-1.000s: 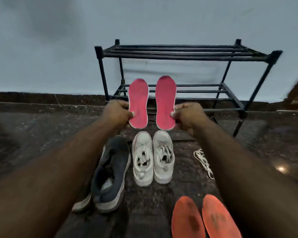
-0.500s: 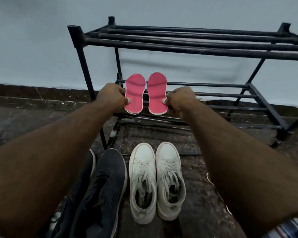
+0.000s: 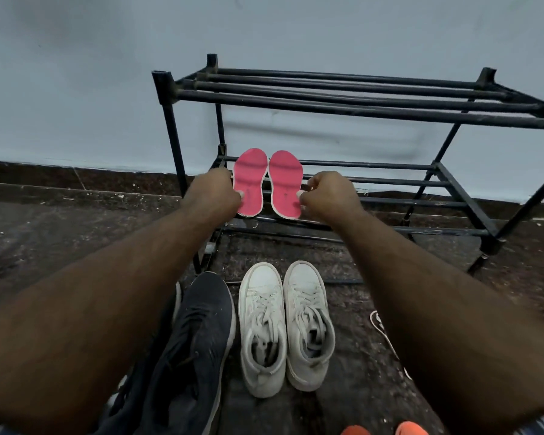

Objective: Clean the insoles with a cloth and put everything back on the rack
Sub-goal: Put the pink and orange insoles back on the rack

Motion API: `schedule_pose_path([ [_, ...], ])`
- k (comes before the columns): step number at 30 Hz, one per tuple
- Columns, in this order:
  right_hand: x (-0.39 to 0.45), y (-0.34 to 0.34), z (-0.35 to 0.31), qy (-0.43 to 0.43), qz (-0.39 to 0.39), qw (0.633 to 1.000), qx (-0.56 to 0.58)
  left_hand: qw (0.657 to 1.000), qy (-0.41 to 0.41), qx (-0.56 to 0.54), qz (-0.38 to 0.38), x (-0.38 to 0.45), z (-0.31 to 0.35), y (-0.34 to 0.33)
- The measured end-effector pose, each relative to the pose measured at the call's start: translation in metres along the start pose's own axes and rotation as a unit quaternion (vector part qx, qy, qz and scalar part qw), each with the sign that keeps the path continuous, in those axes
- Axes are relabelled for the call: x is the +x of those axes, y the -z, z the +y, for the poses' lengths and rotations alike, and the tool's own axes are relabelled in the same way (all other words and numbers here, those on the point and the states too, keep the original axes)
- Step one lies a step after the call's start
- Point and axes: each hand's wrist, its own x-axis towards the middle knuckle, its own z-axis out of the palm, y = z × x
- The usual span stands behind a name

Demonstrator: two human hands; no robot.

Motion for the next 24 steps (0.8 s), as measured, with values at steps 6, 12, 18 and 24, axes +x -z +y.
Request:
schedule_pose_path([
  [6,-0.103,0.03,-0.016,0.068,0.024,0.996,-0.058,0.999,-0.033,-0.026,0.018,-0.101,0.017,0.013],
  [12,-0.254,0.055,0.036,-0.054,-0.009,0.997,-0.052,0.994,-0.003,-0.026,-0.107,-0.25,0.026,-0.003],
  [18,-0.373,0.052,0.148,-0.205,-0.042,0.975,-0.07,0.969,0.017,0.004,-0.246,-0.394,0.035,-0.056],
  [24,-0.429,0.046,0.203,-0.29,-0.138,0.943,-0.089,0.943,0.067,-0.048,-0.322,-0.468,0.049,-0.095],
])
